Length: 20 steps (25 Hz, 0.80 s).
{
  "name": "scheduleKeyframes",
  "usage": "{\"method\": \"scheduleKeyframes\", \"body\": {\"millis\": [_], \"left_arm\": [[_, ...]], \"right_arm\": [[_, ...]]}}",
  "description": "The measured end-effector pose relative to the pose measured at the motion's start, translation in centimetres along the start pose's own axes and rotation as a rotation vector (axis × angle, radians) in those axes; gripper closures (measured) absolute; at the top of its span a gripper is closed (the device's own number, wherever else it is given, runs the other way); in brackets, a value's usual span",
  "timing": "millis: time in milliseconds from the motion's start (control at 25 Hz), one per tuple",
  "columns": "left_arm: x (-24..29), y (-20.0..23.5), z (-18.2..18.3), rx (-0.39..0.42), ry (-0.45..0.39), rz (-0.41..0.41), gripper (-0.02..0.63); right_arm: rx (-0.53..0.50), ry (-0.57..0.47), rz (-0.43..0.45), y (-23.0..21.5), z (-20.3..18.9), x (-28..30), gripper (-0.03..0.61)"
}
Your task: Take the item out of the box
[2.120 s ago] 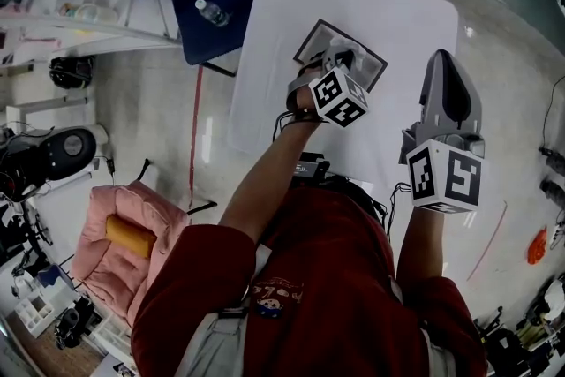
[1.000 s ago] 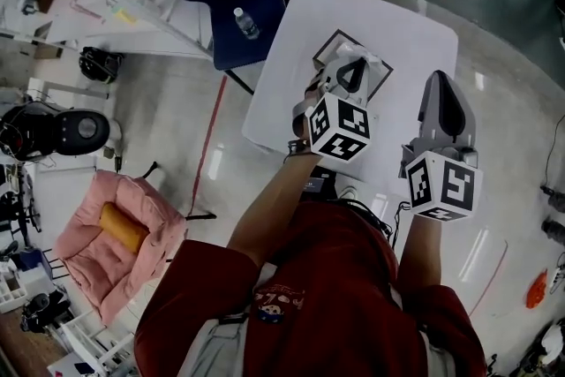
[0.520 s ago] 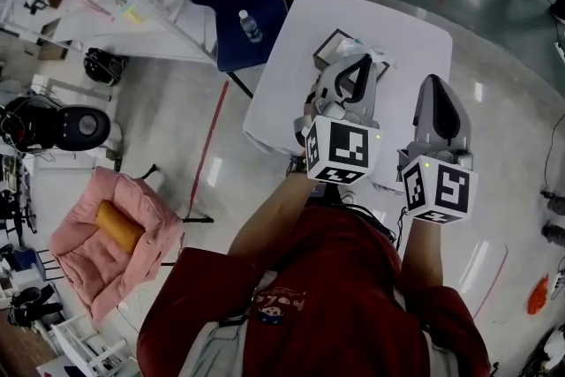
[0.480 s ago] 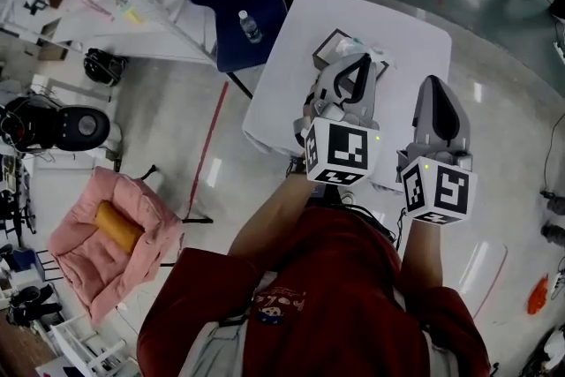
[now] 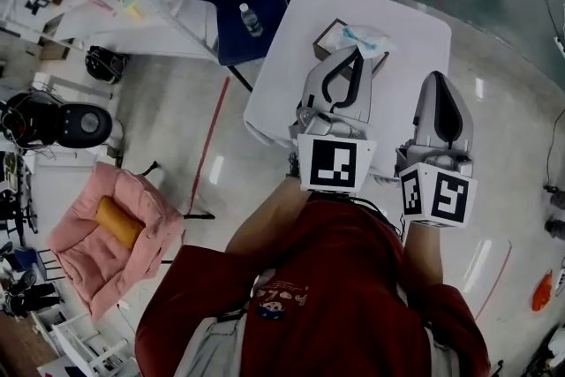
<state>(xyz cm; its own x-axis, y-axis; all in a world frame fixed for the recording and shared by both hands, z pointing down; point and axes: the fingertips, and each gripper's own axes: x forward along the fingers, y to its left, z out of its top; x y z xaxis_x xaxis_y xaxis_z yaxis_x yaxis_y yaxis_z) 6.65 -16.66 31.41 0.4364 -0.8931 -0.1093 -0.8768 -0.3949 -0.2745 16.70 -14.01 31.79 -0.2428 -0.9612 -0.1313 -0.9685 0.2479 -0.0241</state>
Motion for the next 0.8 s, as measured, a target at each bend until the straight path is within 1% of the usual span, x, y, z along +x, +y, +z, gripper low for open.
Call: {"method": "scheduleKeyframes", "body": {"millis": [120, 320, 480, 600, 680, 800], "left_arm": [[-1.0, 0.2, 0.4, 0.003, -0.036, 0.006, 0.609], [-2.4, 0.0, 0.4, -0.006, -0.066, -0.011, 0.609], [-3.6, 0.0, 0.0, -0.053, -0.098, -0.009, 0.609], [-4.4, -0.2, 0.3, -0.130, -0.158, 0.011, 0.609], [-4.6, -0.3, 0.3, -0.137, -0.175, 0.007, 0.609], [-4.8, -0.2, 0.0, -0.124, -0.170, 0.005, 0.609]], "right_arm": [[-0.006, -0.019, 0.008, 0.7, 0.3, -0.2, 0.577], [-0.021, -0.026, 0.021, 1.6, 0.4, -0.6, 0.577], [-0.028, -0.036, 0.037, 2.4, 0.1, -0.8, 0.577], [-0.044, -0.051, 0.045, 3.1, 0.2, -1.3, 0.577], [-0.055, -0.065, 0.044, 3.3, 0.4, -1.5, 0.577], [-0.062, -0.079, 0.049, 3.6, 0.6, -1.5, 0.577]]}}
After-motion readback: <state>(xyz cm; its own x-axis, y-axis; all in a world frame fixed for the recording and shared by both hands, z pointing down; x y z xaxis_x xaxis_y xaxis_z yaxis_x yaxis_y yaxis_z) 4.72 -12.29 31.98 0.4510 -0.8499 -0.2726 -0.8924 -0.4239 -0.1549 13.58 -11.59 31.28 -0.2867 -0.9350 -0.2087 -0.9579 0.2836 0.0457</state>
